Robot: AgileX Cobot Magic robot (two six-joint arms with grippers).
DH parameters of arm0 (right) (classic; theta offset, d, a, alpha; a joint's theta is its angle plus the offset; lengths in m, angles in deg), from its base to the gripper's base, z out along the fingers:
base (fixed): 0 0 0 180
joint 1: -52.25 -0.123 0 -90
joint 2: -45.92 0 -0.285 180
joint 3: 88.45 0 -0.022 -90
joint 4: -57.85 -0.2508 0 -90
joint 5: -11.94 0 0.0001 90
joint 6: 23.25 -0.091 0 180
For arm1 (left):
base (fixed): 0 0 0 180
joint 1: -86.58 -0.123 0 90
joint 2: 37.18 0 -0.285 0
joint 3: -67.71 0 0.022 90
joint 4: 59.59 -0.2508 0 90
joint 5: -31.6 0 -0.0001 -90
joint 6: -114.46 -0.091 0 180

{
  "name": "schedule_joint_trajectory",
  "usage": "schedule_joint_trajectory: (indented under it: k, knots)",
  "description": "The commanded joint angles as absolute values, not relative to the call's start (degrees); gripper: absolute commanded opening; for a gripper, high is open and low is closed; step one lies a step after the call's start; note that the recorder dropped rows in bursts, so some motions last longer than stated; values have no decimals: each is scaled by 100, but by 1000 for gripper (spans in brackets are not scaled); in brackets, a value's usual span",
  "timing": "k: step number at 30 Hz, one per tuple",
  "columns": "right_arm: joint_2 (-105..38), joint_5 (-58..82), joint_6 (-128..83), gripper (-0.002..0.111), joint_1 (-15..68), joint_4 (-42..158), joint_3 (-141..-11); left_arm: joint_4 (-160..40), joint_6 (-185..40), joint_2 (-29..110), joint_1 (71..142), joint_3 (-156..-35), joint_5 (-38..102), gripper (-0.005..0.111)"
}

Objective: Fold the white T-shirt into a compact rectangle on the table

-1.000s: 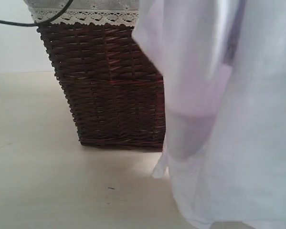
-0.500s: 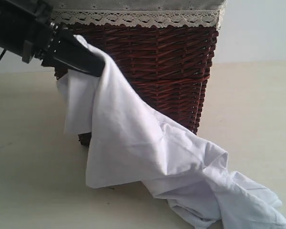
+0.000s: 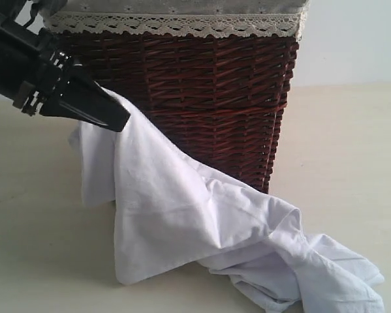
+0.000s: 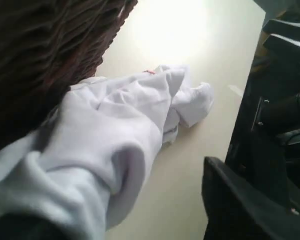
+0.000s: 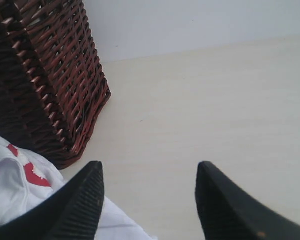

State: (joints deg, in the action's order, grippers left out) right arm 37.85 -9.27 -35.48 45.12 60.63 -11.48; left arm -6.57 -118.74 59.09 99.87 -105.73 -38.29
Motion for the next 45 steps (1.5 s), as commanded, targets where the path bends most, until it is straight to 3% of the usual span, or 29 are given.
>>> schedule_joint_trajectory:
  k: [1, 6, 8, 10, 11, 12, 24, 30, 38, 45]
  knots:
    - [3813, -889, -3539, 54, 4496, 6076, -1123, -1664, -11643, 5348, 9965, -10559, -3836, 60]
    - [3813, -889, -3539, 54, 4496, 6076, -1123, -2158, -11182, 4412, 9790, -10379, -3836, 60]
    - [3813, -889, -3539, 54, 4496, 6076, -1123, -2133, -10911, 3898, 9603, -10118, -3836, 54]
    - [3813, -889, -3539, 54, 4496, 6076, -1123, -2133, -10855, 3182, 9369, -9771, -3836, 28]
    - [3813, -889, -3539, 54, 4496, 6076, -1123, -2146, -10855, 2645, 9224, -9563, -3555, 6]
    - [3813, -889, -3539, 54, 4496, 6076, -1123, -2184, -10896, 2343, 9157, -9441, -3368, 1]
    - [3813, -889, -3539, 54, 4496, 6076, -1123, -3185, -9579, -1314, 9103, -8087, -3651, 1]
    - [3813, -889, -3539, 54, 4496, 6076, -1123, -4616, -8893, -2874, 9103, -7573, -2689, 1]
    - [3813, -889, -3539, 54, 4496, 6076, -1123, -4887, -8581, -2705, 9103, -6150, -1185, 1]
    - [3813, -889, -3539, 54, 4496, 6076, -1123, -5421, -7236, -2626, 9103, -5965, -983, 2]
